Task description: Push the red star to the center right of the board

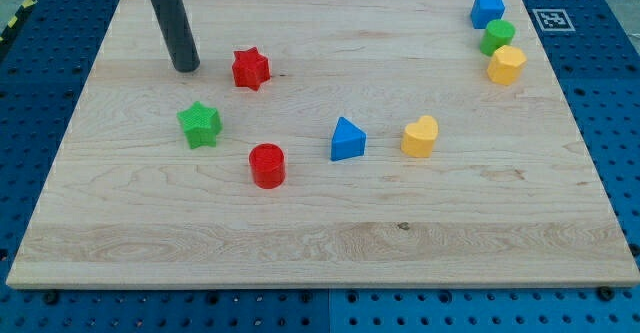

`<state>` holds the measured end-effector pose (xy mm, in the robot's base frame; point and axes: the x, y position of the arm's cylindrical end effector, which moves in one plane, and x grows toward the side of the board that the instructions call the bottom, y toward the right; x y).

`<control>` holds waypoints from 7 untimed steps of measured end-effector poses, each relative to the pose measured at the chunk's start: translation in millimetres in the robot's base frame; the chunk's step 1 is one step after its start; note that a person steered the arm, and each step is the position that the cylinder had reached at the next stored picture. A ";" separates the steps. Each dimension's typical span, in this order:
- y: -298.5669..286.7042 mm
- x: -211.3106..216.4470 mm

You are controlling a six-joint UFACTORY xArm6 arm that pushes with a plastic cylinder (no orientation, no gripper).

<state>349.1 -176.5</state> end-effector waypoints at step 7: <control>174.5 8.2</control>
<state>357.2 -2.0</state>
